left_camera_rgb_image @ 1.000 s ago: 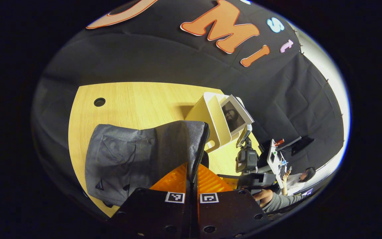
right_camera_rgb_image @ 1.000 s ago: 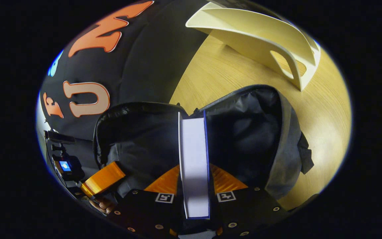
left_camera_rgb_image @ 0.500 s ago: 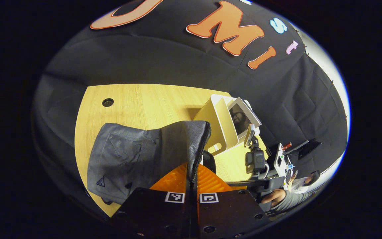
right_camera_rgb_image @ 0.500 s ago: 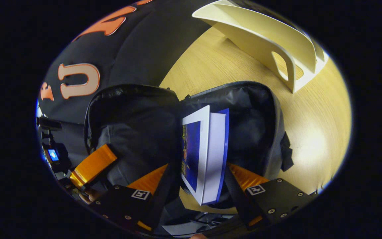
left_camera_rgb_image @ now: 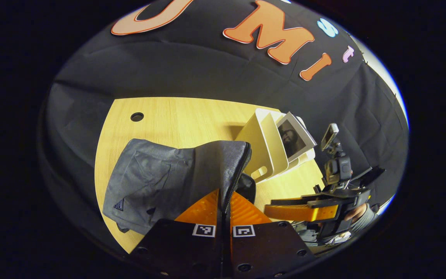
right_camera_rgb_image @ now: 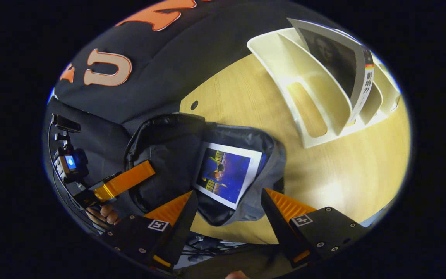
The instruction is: Open the schoolbag, grab two books from the bookshelf and put them into the schoolbag.
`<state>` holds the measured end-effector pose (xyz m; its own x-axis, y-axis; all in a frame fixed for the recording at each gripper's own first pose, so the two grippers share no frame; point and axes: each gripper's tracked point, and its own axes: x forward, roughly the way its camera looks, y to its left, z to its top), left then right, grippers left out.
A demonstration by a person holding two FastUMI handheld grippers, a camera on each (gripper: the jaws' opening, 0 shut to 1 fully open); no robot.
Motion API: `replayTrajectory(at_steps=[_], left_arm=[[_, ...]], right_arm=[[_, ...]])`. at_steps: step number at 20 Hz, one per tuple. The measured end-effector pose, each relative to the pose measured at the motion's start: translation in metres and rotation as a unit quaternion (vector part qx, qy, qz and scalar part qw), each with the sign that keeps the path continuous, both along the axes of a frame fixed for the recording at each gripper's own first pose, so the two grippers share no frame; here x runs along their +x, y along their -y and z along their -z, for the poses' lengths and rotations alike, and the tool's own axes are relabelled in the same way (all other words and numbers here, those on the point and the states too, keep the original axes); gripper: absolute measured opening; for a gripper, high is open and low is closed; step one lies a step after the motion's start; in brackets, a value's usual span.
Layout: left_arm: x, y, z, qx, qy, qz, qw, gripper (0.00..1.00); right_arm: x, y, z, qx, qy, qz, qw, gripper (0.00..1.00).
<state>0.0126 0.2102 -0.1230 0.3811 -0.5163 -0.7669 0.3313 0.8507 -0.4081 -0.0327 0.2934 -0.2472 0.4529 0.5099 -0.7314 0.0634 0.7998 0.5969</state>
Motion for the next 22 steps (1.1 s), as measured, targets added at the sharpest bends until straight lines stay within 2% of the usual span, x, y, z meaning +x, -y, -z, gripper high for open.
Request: replayTrajectory(at_steps=[7, 12, 14, 17, 22], left_arm=[[-0.003, 0.014, 0.009, 0.040, -0.002, -0.024, 0.999, 0.02], [-0.004, 0.025, 0.016, 0.058, -0.009, -0.042, 0.997, 0.02], [-0.005, 0.027, 0.018, 0.064, -0.010, -0.047, 0.997, 0.02], [-0.007, 0.031, 0.021, 0.071, -0.013, -0.051, 0.996, 0.02], [-0.010, 0.032, 0.025, 0.076, -0.021, -0.055, 0.995, 0.02]], right_arm=[[0.008, 0.095, -0.045, -0.094, 0.033, -0.060, 0.993, 0.98], [0.018, 0.148, -0.076, -0.127, 0.033, -0.096, 0.987, 0.99], [0.028, 0.169, -0.090, -0.132, 0.032, -0.099, 0.986, 0.99], [0.045, 0.203, -0.109, -0.169, 0.045, -0.100, 0.979, 0.99], [0.068, 0.234, -0.138, -0.203, 0.047, -0.105, 0.972, 0.99]])
